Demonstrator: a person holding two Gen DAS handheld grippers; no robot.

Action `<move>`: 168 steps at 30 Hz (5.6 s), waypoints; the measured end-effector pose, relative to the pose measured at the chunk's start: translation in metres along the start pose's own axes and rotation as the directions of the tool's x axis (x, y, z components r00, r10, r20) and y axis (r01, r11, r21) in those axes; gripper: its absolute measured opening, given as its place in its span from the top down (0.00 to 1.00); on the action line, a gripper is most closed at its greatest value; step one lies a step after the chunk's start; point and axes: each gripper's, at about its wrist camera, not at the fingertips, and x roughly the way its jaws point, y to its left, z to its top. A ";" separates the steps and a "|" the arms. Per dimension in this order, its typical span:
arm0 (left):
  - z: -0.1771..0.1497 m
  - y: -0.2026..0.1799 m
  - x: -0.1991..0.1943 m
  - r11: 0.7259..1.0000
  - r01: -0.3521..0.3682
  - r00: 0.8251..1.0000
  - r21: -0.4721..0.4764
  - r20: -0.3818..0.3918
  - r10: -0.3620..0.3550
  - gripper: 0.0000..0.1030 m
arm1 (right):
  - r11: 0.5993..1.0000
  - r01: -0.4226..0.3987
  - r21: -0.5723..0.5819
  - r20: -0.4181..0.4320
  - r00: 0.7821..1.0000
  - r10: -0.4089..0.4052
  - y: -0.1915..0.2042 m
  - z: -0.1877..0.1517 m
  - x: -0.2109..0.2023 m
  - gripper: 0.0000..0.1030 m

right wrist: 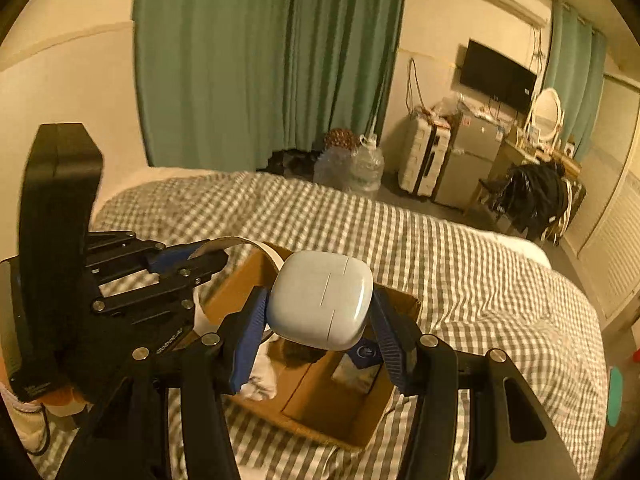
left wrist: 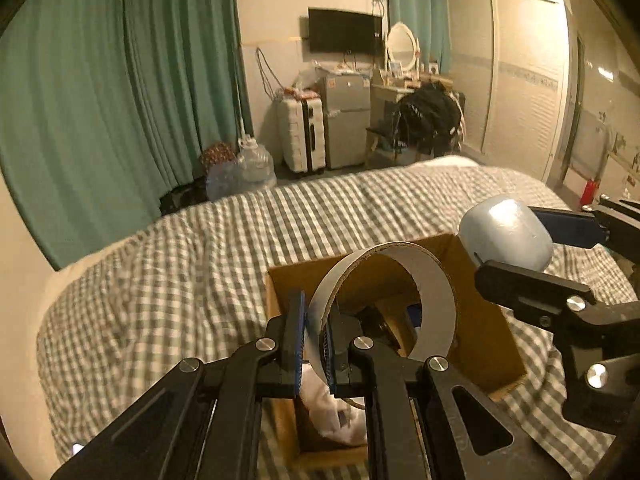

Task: Organize objects
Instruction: 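Lower the tape roll into the box with the left gripper while the right drops the earbud case in, then move both grippers back toward the white hair dryer and toothpaste tube, then grasp the white bear figurine with the left gripper while the right grasps the toothpaste tube, then carry the bear into the box with the left gripper while the right drops the toothpaste in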

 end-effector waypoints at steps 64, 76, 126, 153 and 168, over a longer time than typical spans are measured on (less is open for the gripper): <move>-0.158 0.011 -0.183 0.991 -0.066 0.998 -0.118 -0.018 0.064 0.02 | 0.993 0.089 -0.080 0.010 0.996 -0.088 0.090 -0.119 -0.171 0.28; -0.253 -0.015 -0.141 0.992 -0.071 0.987 -0.102 -0.151 0.055 0.02 | 0.996 -0.092 0.021 -0.327 0.940 0.094 0.111 -0.241 -0.053 0.28; -0.240 -0.089 -0.086 0.966 0.256 0.905 -0.033 -0.344 -0.251 0.51 | 0.998 0.002 0.062 -0.266 0.964 0.015 0.058 -0.237 -0.069 0.80; -0.097 -0.022 -0.160 0.995 0.102 0.995 -0.017 0.012 -0.102 0.51 | 0.997 0.071 -0.043 0.020 0.997 -0.070 0.066 -0.126 -0.143 0.80; -0.022 -0.017 -0.052 0.999 0.037 0.999 0.005 0.026 -0.037 0.51 | 0.998 0.064 -0.017 0.056 0.996 -0.063 0.019 -0.042 -0.053 0.80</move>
